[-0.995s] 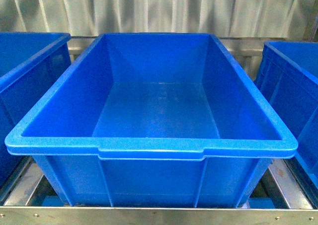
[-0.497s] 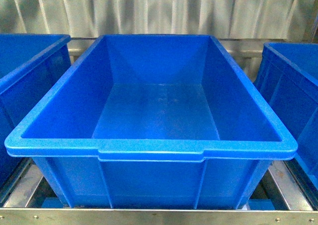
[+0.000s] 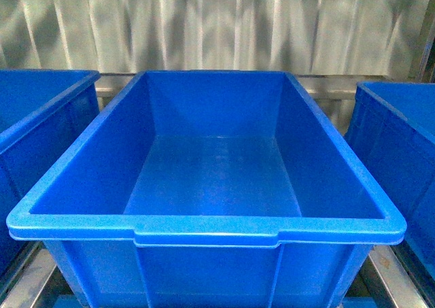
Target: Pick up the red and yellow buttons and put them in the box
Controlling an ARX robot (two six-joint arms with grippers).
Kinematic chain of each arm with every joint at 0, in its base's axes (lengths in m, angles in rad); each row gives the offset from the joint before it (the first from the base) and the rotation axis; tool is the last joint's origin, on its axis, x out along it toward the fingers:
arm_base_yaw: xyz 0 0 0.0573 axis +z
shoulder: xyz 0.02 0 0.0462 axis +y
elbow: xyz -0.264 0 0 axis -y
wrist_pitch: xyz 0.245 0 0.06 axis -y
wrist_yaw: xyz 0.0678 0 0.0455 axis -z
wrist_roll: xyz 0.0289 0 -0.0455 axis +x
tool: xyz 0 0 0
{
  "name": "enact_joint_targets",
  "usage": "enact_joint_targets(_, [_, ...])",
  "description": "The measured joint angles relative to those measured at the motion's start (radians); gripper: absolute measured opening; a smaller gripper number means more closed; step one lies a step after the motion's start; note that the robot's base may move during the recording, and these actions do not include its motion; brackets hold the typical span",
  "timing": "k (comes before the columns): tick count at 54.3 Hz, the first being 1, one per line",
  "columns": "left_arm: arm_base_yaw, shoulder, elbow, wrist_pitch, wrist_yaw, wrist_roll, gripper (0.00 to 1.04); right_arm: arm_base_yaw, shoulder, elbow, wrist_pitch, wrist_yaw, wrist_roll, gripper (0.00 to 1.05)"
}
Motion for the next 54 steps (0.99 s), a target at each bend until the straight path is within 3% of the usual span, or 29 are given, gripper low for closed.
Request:
enact_joint_targets(3, [0.000, 0.000, 0.000, 0.000, 0.001, 0.000, 0.97, 0.043, -0.113, -0.124, 0.085, 0.005, -0.070, 0.71])
enact_joint_targets(10, [0.000, 0.000, 0.000, 0.000, 0.000, 0.000, 0.97, 0.121, -0.342, -0.311, 0.066, 0.055, -0.131, 0.50])
enact_joint_targets(26, [0.000, 0.000, 0.000, 0.000, 0.000, 0.000, 0.97, 0.206, -0.533, -0.522, 0.076, 0.151, -0.162, 0.03])
enact_joint_targets(42, [0.000, 0.000, 0.000, 0.000, 0.000, 0.000, 0.97, 0.266, -0.678, -0.629, 0.048, 0.201, -0.161, 0.04])
enact_joint_targets(46, [0.000, 0.000, 0.000, 0.000, 0.000, 0.000, 0.97, 0.328, -0.728, -0.655, 0.023, 0.286, -0.161, 0.04])
enact_joint_targets(54, [0.000, 0.000, 0.000, 0.000, 0.000, 0.000, 0.97, 0.356, -0.797, -0.686, -0.015, 0.289, -0.162, 0.04])
